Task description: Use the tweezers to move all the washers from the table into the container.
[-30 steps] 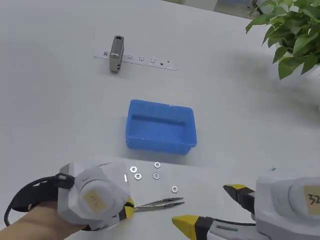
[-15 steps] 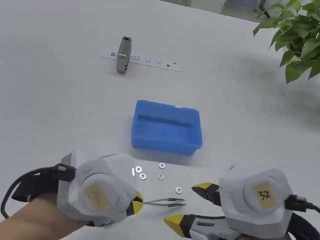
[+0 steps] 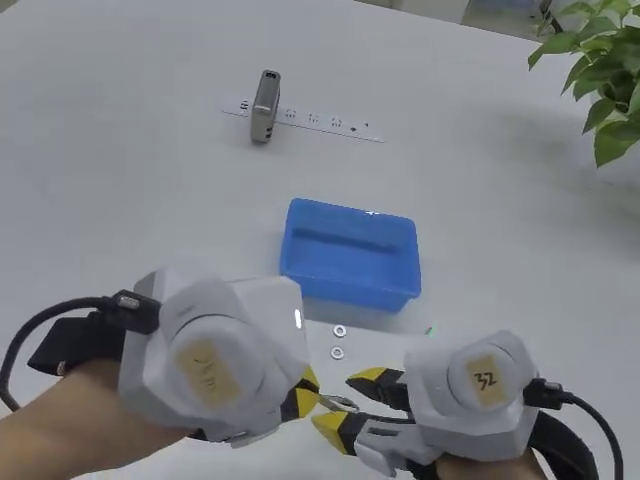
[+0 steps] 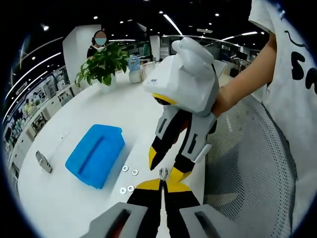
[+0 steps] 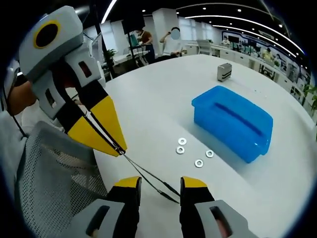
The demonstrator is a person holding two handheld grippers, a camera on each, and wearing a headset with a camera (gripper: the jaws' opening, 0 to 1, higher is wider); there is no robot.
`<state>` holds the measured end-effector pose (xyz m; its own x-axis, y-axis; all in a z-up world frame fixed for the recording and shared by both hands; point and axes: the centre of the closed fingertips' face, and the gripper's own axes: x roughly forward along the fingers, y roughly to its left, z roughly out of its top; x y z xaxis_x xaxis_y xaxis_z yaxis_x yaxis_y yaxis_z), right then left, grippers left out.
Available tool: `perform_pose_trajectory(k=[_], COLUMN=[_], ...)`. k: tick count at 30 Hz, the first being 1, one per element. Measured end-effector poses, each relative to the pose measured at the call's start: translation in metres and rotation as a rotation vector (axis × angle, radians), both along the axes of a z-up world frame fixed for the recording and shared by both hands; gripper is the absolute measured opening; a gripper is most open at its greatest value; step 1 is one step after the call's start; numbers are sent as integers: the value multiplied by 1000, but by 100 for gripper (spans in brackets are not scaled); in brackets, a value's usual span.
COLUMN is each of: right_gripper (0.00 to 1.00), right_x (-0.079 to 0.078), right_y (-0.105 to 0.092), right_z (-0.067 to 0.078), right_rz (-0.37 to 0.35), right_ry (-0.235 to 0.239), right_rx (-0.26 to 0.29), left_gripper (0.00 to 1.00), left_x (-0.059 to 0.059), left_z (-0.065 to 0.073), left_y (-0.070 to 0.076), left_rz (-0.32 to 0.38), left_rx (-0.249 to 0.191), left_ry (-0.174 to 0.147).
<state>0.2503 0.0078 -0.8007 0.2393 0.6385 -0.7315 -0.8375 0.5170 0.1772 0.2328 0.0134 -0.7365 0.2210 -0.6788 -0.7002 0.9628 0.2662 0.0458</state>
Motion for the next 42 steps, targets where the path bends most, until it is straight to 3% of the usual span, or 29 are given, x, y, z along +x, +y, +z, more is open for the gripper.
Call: perform_pose_trajectory(k=[5,7,14,24,32,42], right_gripper=[19,15,13,11,11,11], right_x=[-2,-2,0,21,35,47], right_y=[3,5,11,31,39,43], right_z=[1,2,8,21,19,10], right_rz=[10,7,28,60,68,54], right_ry=[-5,9,-13,-53,-60,-43], right_rx=[4,16,28,66,80,91], left_gripper=[0,0,0,0,0,0], left_x=[-2,-1,4,24,37,48], left_z=[7,9,17,32,33,26], left_y=[0,-1,1,12,13,14], left_rz=[-8,-22,-17,-14,9,16], left_rx=[-6,0,-3,24,41,60], left_ry=[-10,-28,-24,-71,-90,-91])
